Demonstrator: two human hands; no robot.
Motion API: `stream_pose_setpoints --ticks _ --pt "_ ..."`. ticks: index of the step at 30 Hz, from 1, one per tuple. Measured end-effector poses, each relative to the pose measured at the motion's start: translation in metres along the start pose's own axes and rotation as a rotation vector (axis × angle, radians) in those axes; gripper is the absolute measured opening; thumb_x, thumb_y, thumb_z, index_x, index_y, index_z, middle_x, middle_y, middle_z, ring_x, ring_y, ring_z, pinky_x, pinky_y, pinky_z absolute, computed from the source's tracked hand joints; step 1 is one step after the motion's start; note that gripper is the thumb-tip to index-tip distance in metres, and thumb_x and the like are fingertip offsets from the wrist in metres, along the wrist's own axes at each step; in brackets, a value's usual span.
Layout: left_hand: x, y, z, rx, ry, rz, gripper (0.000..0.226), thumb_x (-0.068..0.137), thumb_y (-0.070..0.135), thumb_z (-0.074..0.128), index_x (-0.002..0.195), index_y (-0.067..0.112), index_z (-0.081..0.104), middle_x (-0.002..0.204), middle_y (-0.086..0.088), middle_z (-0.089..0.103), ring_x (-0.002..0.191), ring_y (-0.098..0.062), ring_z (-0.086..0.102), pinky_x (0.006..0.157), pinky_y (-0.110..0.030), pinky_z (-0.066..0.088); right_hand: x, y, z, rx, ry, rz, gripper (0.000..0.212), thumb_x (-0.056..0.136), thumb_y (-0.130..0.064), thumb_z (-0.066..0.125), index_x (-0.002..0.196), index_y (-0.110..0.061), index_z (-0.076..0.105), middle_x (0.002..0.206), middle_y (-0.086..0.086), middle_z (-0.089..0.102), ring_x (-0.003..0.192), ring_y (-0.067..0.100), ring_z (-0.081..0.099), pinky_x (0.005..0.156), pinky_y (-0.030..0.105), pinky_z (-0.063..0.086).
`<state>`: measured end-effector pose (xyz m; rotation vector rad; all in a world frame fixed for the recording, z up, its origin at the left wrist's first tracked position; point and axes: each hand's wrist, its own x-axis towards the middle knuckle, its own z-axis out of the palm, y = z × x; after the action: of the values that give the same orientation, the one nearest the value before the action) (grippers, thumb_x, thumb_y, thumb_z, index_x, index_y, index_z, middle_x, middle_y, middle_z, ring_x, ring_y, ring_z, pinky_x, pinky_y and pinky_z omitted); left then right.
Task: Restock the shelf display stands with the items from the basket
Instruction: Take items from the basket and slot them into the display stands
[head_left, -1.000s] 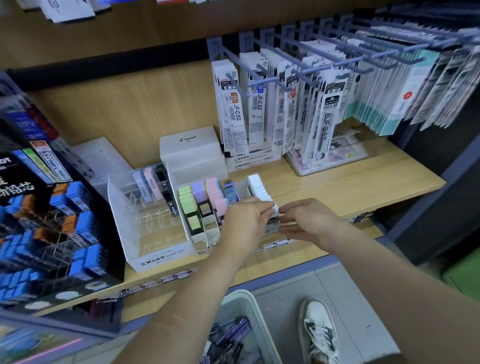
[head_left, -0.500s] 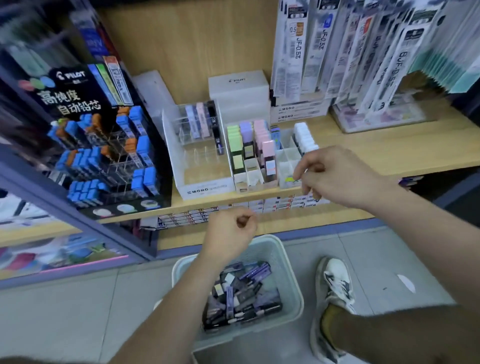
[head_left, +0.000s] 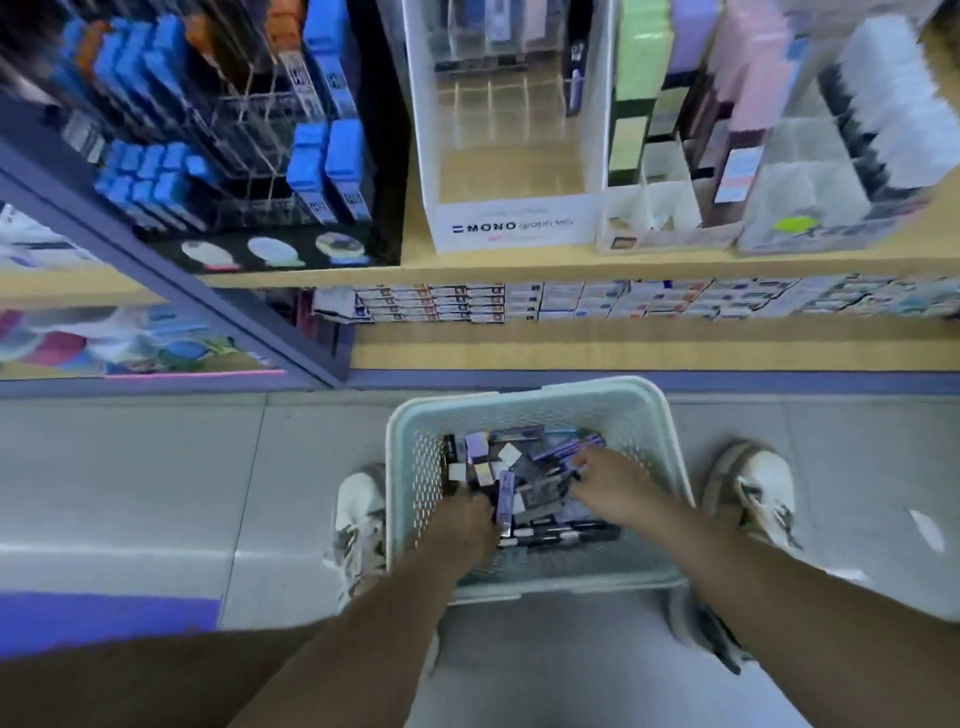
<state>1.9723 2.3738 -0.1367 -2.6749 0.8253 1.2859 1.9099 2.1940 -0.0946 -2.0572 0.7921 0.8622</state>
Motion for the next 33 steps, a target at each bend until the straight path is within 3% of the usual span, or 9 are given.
stream_pose_setpoints --ticks 2,5,8,13,16,19,24,29,33 --pt "0.014 -0.001 0.017 -0.002 0.028 -0.012 0.054 0.085 0.034 0.055 0.129 0.005 0.042 0.129 -0.019 0.048 0.118 -0.035 0.044 0.093 -0.037 0.04 0.022 0.008 0.018 0.005 -0.003 0.063 0.047 0.092 -0.017 0.058 0.134 -0.003 0.044 0.115 0.02 0.059 0.084 0.028 0.057 0.065 0.031 0.039" --pt "0.026 0.004 0.028 0.002 0.036 -0.01 0.089 0.077 0.041 0.07 0.143 0.006 0.02 0.14 -0.024 0.029 0.127 -0.041 0.034 0.102 -0.043 0.035 0.049 0.017 0.04 0.032 0.048 0.067 0.08 0.086 -0.026 0.068 0.15 -0.011 0.023 0.146 0.018 0.039 0.123 0.034 0.048 0.091 0.038 0.046" --pt "0.032 0.002 0.026 -0.079 0.032 -0.005 0.085 0.072 0.04 0.076 0.139 0.017 0.029 0.137 -0.02 0.03 0.118 -0.04 0.045 0.098 -0.042 0.041 0.059 0.016 0.061 0.009 0.088 0.05 0.088 0.077 -0.033 0.074 0.149 -0.03 0.022 0.147 0.018 0.03 0.137 0.037 0.03 0.107 0.039 0.036" --pt "0.027 -0.009 0.029 -0.11 0.016 0.038 0.061 0.069 0.039 0.074 0.123 0.021 0.052 0.121 -0.015 0.042 0.106 -0.033 0.052 0.095 -0.035 0.044 0.062 0.017 0.07 -0.129 -0.019 -0.015 0.08 0.07 -0.026 0.077 0.137 -0.039 0.035 0.135 0.008 0.042 0.126 0.028 0.043 0.11 0.041 0.031" --pt "0.025 -0.016 0.038 -0.048 0.07 0.114 0.041 0.074 0.04 0.066 0.111 0.023 0.058 0.119 -0.01 0.051 0.119 -0.03 0.042 0.098 -0.034 0.039 0.064 0.017 0.06 -0.189 -0.023 -0.095 0.071 0.072 -0.04 0.081 0.133 -0.034 0.045 0.131 0.003 0.057 0.122 0.024 0.05 0.105 0.037 0.037" --pt "0.022 -0.016 0.043 0.023 0.097 0.121 0.059 0.072 0.053 0.066 0.123 0.025 0.052 0.13 -0.007 0.038 0.126 -0.03 0.029 0.1 -0.045 0.04 0.062 0.009 0.061 -0.183 -0.03 -0.132 0.056 0.08 -0.039 0.076 0.131 -0.026 0.056 0.127 0.001 0.063 0.112 0.024 0.058 0.089 0.031 0.047" --pt "0.019 -0.015 0.039 0.13 0.103 0.126 0.064 0.08 0.043 0.065 0.135 0.022 0.041 0.136 -0.006 0.03 0.13 -0.029 0.028 0.099 -0.044 0.041 0.06 0.011 0.064 -0.059 0.037 -0.091 0.019 0.087 -0.032 0.071 0.086 -0.015 0.063 0.089 0.007 0.064 0.088 0.026 0.062 0.07 0.03 0.045" --pt "0.022 -0.022 0.039 -0.03 0.071 0.195 0.042 0.087 0.025 0.058 0.127 0.015 0.05 0.127 -0.01 0.048 0.109 -0.031 0.054 0.087 -0.037 0.048 0.061 0.024 0.05 0.425 0.068 0.12 0.033 0.087 -0.013 0.072 0.116 0.0 0.065 0.11 0.012 0.066 0.092 0.032 0.068 0.081 0.047 0.058" --pt "0.023 -0.021 0.024 -0.237 0.114 0.184 0.022 0.081 0.021 0.067 0.102 0.015 0.066 0.091 0.001 0.066 0.086 -0.017 0.06 0.077 -0.024 0.042 0.054 0.021 0.045 0.766 0.05 0.235 0.043 0.083 -0.004 0.074 0.123 0.005 0.059 0.118 0.015 0.062 0.089 0.022 0.063 0.06 0.026 0.056"
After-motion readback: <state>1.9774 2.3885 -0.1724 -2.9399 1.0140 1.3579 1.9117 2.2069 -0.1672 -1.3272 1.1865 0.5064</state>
